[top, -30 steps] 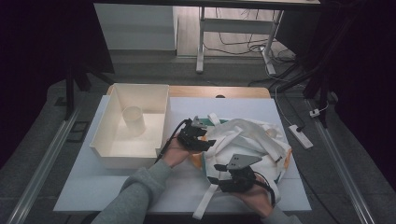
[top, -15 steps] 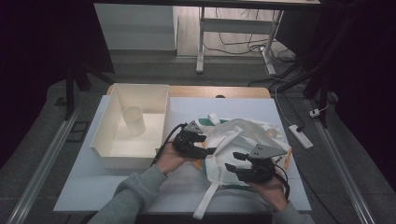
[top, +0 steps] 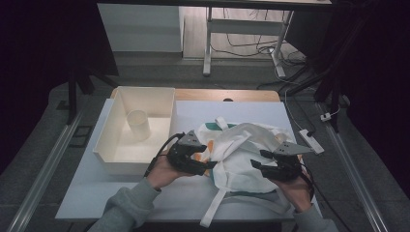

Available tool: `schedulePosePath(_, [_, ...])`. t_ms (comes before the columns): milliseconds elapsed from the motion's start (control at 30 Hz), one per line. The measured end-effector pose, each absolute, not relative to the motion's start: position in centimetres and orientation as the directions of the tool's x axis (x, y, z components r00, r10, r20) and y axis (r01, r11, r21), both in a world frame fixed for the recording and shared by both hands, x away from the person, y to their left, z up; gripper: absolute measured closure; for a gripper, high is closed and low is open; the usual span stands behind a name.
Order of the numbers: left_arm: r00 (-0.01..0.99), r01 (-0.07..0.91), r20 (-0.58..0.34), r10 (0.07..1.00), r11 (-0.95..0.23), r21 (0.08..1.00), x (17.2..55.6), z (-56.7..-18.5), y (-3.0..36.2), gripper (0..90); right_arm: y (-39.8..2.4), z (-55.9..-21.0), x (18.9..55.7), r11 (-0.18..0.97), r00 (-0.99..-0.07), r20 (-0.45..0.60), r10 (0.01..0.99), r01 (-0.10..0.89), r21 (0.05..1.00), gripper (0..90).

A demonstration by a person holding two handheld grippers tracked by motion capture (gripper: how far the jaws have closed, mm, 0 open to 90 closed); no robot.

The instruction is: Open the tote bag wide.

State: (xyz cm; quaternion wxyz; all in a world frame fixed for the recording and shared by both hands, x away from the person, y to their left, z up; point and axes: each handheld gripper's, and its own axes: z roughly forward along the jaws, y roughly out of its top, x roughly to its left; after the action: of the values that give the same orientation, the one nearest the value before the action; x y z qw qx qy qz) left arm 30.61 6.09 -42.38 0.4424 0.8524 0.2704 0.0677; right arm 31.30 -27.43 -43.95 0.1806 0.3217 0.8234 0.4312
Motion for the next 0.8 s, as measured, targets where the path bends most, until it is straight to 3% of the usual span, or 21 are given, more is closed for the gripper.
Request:
schedulePosePath(133, [0.842, 0.396, -0.126, 0.525, -0.441, 0.806, 29.9, -42.0, 7.5, 34.8, -27.8, -44.1, 31.5, 0.418, -0.719, -0.021, 0.695, 0.379, 0.826, 45.2])
schedulePosePath(333, [0.84, 0.35, -0.048, 0.54, -0.473, 0.809, 28.6, -40.6, 8.4, 34.4, -28.2, -44.3, 31.7, 0.416, -0.707, -0.025, 0.707, 0.387, 0.823, 45.2])
schedulePosePath(800, [0.766, 0.398, -0.076, 0.638, -0.379, 0.835, 30.2, -39.5, 13.3, 34.6, -28.6, -44.4, 31.8, 0.406, -0.696, -0.025, 0.718, 0.389, 0.827, 45.2])
